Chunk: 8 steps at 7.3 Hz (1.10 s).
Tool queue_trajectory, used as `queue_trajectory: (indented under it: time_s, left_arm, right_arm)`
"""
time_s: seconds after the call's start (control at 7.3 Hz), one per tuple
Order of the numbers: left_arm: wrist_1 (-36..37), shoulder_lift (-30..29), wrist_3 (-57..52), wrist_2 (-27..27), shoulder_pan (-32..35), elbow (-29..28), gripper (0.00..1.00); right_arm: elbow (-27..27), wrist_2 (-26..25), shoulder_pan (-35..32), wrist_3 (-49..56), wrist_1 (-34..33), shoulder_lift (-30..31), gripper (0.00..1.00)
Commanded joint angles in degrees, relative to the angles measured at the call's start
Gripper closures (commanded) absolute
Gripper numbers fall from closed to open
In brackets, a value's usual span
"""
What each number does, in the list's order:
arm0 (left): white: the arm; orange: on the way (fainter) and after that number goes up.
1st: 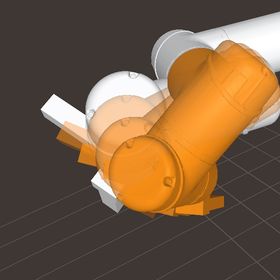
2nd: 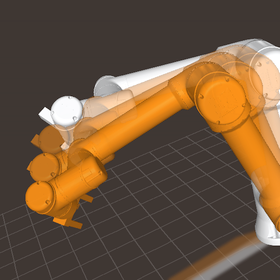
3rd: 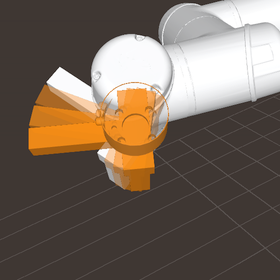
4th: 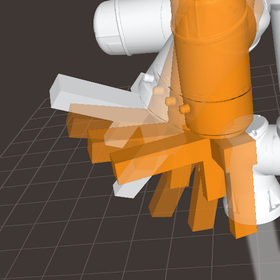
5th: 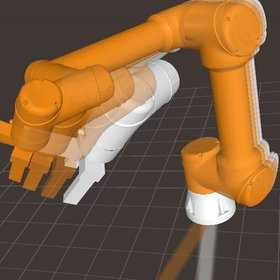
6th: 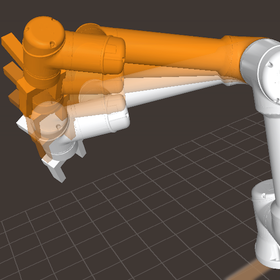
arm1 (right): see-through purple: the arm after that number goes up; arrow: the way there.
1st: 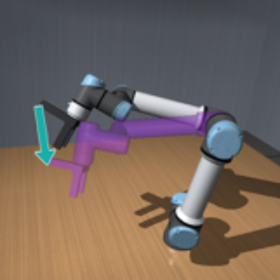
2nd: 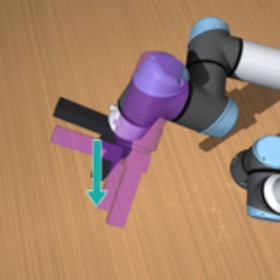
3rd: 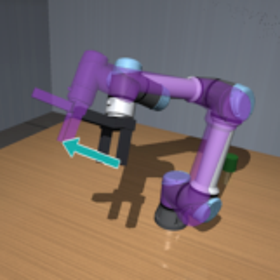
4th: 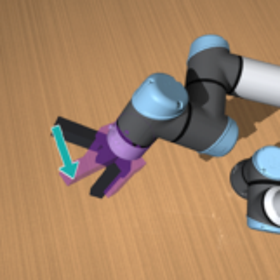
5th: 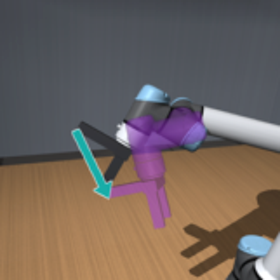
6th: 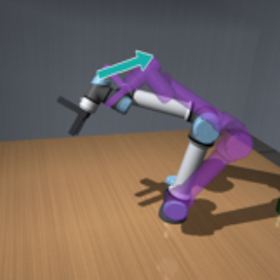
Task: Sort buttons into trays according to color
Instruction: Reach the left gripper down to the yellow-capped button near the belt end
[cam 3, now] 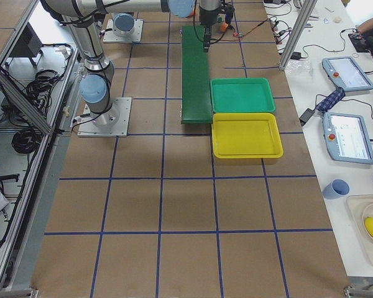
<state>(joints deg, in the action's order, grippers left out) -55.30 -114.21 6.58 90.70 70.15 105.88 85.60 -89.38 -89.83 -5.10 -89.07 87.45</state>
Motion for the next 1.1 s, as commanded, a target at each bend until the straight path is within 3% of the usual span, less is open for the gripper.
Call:
queue_trajectory:
  time_s: [0.0,0.41,0.55,0.68,0.82,0.96]
  left_arm:
    - [-0.2,-0.2,0.3,-0.2,0.2,0.7,0.02]
    - [0.2,-1.2,0.8,-2.5,0.2,1.8,0.06]
    - [-0.1,-1.0,0.8,-2.5,0.3,1.8,0.2]
    - [-0.1,-1.0,0.7,-2.6,0.7,1.7,0.45]
    - [0.0,-0.8,0.5,-2.6,0.6,1.7,0.76]
    - [-0.1,-0.8,-0.4,-2.5,0.1,1.0,0.95]
  right_arm:
    - [0.0,0.0,0.0,0.1,0.0,0.1,0.0]
    - [0.0,0.0,0.0,0.1,0.0,0.1,0.0]
    - [0.0,0.0,0.0,0.0,0.0,0.1,0.0]
    - [0.0,0.0,0.0,0.1,-0.1,0.1,0.0]
    - [0.0,0.0,-0.1,0.0,-0.1,0.2,0.0]
    - [0.0,0.0,0.0,0.0,-0.1,-0.1,0.0]
